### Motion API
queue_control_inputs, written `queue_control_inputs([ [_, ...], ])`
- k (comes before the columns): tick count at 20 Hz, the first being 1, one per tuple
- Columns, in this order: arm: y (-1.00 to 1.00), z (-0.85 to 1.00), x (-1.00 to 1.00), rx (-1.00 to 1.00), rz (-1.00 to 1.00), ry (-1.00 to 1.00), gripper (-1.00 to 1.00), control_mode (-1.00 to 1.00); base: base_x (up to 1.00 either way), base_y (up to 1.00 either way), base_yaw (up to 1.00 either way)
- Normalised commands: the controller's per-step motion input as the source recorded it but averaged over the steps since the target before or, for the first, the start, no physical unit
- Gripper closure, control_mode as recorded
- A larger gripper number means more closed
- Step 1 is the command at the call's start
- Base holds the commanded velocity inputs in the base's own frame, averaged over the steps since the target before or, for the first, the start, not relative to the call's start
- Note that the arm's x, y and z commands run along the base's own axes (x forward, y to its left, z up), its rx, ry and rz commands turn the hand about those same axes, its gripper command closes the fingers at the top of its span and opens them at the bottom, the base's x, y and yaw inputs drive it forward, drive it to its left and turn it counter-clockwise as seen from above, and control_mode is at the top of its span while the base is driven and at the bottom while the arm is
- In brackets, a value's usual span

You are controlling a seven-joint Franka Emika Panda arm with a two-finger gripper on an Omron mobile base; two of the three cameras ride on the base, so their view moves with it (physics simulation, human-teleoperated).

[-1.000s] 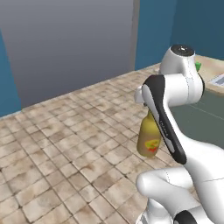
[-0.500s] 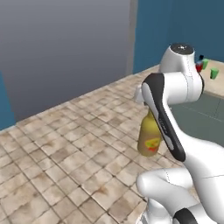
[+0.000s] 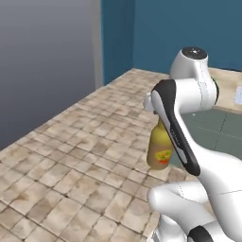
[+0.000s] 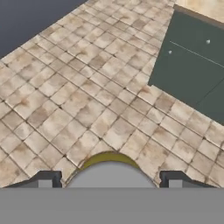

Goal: Place the drinks on the dining counter in a tight cluster.

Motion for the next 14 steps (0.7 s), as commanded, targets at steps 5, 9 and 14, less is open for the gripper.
queue_control_inputs([
  [5, 0.0, 0.0, 0.0, 0.0, 0.0, 0.0, 1.0, 1.0, 1.0, 0.4, -0.56],
  [9, 0.0, 0.0, 0.0, 0.0, 0.0, 0.0, 1.0, 1.0, 1.0, 0.44, -0.56],
  [14, 0.0, 0.0, 0.0, 0.0, 0.0, 0.0, 1.0, 1.0, 1.0, 0.51, -0.57],
])
